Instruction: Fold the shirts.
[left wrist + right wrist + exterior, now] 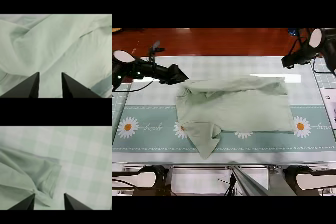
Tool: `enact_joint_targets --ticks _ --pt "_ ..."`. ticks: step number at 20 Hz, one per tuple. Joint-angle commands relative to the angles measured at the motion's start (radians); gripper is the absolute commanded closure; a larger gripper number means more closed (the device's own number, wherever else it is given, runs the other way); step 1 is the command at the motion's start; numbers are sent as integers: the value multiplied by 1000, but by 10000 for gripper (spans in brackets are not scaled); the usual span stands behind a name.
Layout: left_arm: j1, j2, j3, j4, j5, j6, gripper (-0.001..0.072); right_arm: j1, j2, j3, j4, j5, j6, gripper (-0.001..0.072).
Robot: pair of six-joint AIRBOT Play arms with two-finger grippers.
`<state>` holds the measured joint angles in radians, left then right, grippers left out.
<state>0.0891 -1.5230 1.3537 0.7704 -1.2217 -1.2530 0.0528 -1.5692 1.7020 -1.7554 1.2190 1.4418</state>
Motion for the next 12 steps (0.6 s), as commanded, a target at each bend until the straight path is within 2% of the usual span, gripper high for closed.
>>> enact_joint_targets --ticks 1,4,6,7,8,10,12 --pt "93 12 85 74 -248 -78 365 -46 120 0 -61 112 -44 212" --pt "177 87 26 143 -310 -84 365 -158 218 -10 -54 213 -38 212" --pt "215 141 -86 150 -305 -64 362 -282 276 -72 82 252 -77 207" --pt "228 158 -152 150 -304 -59 246 -355 305 -131 181 255 -103 166" --pt "236 167 -224 150 -306 -43 98 -418 332 -198 264 247 -114 159" --pt "244 171 -357 147 -305 -12 97 -529 385 -359 387 231 -138 159" --pt "244 171 -470 142 -281 22 99 -602 434 -527 447 193 -160 159"
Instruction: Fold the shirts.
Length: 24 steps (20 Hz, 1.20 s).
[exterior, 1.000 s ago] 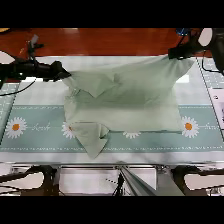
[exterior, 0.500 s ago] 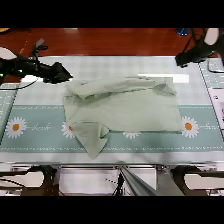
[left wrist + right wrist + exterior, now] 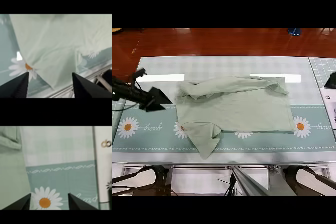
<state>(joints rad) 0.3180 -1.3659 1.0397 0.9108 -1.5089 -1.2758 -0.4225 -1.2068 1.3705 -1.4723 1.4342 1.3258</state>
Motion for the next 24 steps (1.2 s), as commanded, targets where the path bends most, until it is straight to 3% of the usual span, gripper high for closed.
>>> enact_joint_targets --ticks 1,8,15,16,17,18,20,24 --pt "15 14 -201 2 24 60 100 -146 90 -262 177 -42 -56 159" --pt "-11 -5 -311 -54 186 76 102 -156 108 -437 246 -110 -87 160" --pt "-182 -131 -310 -154 309 75 129 -156 109 -437 296 -125 -90 159" --pt "-199 -148 -304 -156 314 74 238 -156 108 -437 297 -123 -92 160" --pt "-202 -156 -299 -156 307 75 561 -156 108 -437 270 -119 -115 160" --pt "-197 -153 -299 -156 297 76 644 -156 108 -437 195 -107 -119 159" --pt "-173 -137 -299 -156 271 91 652 -198 108 -456 170 -98 -106 160" --pt "-128 -77 -299 -156 257 132 659 -327 108 -573 369 -105 -128 160"
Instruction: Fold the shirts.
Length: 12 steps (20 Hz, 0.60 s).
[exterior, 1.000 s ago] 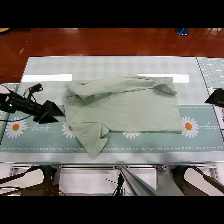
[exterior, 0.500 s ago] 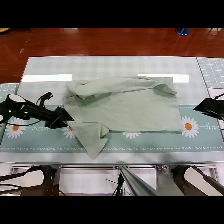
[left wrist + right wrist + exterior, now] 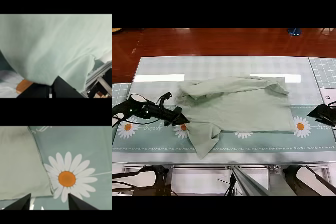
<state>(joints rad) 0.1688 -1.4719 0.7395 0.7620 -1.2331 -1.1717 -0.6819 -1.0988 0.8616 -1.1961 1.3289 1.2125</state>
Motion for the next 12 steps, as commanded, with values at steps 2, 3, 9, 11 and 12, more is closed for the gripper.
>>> enact_joint_targets --ticks 2,3,9,11,12 --pt "29 51 1 -8 -27 41 659 -74 0 -121 90 -16 -16 159" --pt "28 60 1 -8 -32 56 659 -74 -4 -145 96 -22 -17 159" --pt "28 74 1 -14 -39 64 659 -70 -101 -240 225 -37 -48 159" --pt "28 74 1 -15 -40 64 659 -70 -119 -248 212 -50 -47 161" --pt "28 74 1 -16 -40 64 659 -70 -122 -253 209 -61 -47 161"
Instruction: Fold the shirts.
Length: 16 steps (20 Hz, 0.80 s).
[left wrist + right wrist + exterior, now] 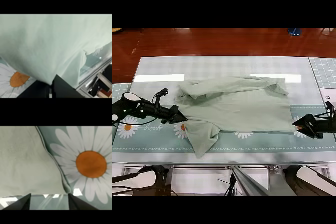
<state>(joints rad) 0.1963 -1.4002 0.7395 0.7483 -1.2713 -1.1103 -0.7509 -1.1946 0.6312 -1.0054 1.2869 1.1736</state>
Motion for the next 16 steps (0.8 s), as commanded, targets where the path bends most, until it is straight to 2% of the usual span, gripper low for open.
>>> enact_joint_targets --ticks 1,4,7,9,10,11,13,16 --pt "1 3 1 -10 -1 3 659 -1 -26 -32 16 -35 -8 161" --pt "1 3 1 -59 0 3 659 8 -26 -70 11 -91 -5 162" --pt "1 3 1 -99 0 26 660 95 -26 -104 24 -189 0 261" --pt "1 3 1 -102 -1 26 660 158 -26 -97 66 -248 -1 455" --pt "1 3 2 -103 -1 26 677 176 -26 -80 97 -249 -5 630" --pt "2 7 8 -102 -3 26 678 182 -24 -54 131 -229 -17 685" --pt "3 37 48 -103 -18 29 678 181 6 32 209 -160 -68 686" --pt "3 150 188 -124 -56 25 678 181 113 223 314 -106 -83 686"
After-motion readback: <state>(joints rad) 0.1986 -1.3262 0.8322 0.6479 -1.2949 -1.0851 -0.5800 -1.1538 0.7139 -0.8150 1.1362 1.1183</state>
